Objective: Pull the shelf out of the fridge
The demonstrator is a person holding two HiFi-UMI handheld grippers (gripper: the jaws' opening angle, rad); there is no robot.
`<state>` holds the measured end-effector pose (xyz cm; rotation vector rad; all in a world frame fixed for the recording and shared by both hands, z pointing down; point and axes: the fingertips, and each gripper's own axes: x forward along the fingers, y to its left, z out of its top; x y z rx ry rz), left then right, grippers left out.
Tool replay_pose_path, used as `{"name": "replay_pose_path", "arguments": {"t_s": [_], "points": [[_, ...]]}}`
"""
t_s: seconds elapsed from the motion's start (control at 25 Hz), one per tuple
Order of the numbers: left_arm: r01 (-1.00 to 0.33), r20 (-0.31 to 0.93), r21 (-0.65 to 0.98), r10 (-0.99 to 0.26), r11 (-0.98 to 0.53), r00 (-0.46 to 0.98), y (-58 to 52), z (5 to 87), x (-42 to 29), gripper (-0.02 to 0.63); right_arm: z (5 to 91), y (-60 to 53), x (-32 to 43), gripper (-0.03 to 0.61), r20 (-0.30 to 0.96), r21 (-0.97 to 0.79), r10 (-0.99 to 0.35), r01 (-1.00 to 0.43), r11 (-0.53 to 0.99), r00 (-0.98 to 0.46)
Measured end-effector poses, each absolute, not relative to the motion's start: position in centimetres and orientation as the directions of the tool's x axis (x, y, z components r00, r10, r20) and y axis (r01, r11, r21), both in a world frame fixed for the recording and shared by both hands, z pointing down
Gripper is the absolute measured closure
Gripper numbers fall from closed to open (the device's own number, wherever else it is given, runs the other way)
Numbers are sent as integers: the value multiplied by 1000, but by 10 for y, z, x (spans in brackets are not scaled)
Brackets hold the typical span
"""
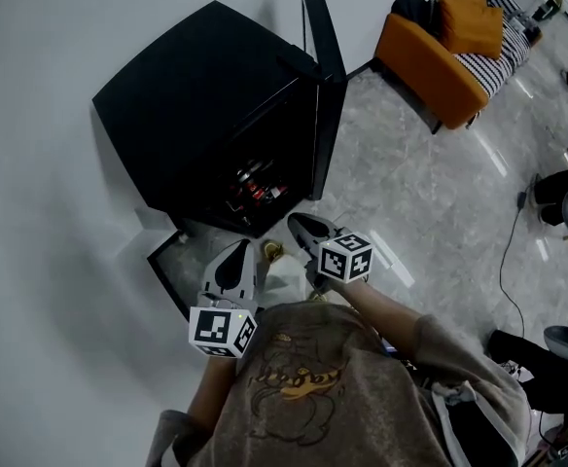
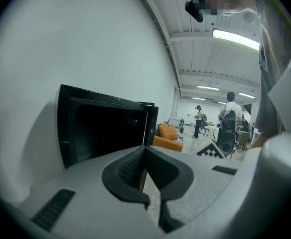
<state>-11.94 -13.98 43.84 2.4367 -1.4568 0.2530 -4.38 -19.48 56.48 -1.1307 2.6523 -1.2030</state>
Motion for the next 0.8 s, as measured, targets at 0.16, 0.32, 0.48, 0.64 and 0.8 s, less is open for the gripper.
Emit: {"name": "replay_pose_path", "arguments": {"t_s": [0.16,0.32,0.48,0.64,0.8], "points": [[-881,309,159,-826,-445,472,-150,443,-125,609,579,-216,-54,555,240,-714,-627,-572,404,-741],[-879,317,162,-820,-448,477,-158,447,-128,607,594,-241,-57,554,203,-782,-670,-530,328,-714],[-879,324,169,-817,-446,477,-162,451,-131,607,607,-260,-61,554,177,-836,-692,-478,269,-700],[-878,339,175,-810,-445,479,-162,456,-134,607,622,-270,-64,552,182,-851,-699,-467,239,-691],[-878,355,181,-803,-443,478,-164,462,-138,609,643,-280,-69,495,185,-891,-699,-418,178,-691]]}}
